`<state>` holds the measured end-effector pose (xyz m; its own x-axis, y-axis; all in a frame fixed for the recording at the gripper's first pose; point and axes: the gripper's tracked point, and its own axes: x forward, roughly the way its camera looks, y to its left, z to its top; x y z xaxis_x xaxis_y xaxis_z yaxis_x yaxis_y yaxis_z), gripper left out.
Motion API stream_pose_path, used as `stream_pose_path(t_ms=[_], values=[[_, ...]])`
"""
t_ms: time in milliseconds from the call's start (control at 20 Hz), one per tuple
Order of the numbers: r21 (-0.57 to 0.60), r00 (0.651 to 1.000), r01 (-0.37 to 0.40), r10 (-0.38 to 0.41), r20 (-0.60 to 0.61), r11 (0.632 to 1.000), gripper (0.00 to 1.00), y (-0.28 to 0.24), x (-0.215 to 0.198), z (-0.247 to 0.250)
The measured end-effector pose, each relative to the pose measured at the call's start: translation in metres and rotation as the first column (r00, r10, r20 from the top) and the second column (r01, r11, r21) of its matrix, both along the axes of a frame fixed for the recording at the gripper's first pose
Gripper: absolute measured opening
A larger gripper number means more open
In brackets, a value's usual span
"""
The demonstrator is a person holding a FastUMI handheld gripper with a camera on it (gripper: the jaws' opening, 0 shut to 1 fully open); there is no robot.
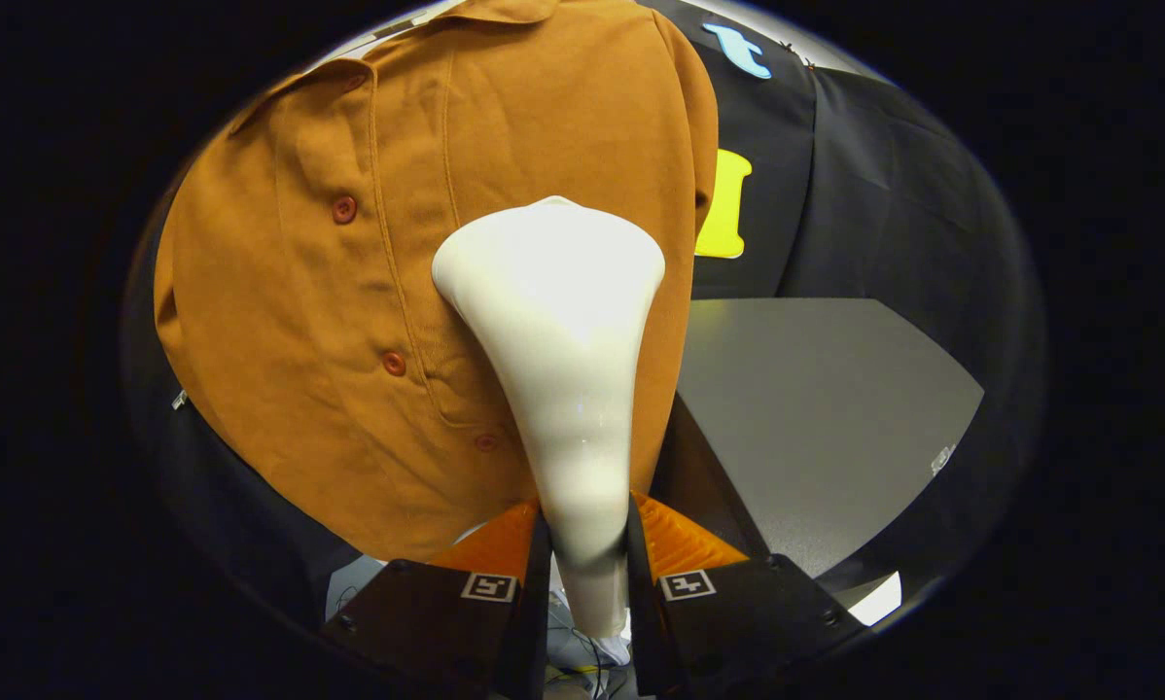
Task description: Iron the clothes twice with a garment steamer, once on the left side and once on the right side.
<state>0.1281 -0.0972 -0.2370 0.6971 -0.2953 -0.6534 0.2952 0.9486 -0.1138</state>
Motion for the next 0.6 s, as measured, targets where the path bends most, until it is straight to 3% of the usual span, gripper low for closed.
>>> stream_pose_path(t_ms=[600], values=[[0.036, 0.992, 0.024, -0.019, -0.126, 0.999, 0.39, -0.010, -0.044, -0.045]])
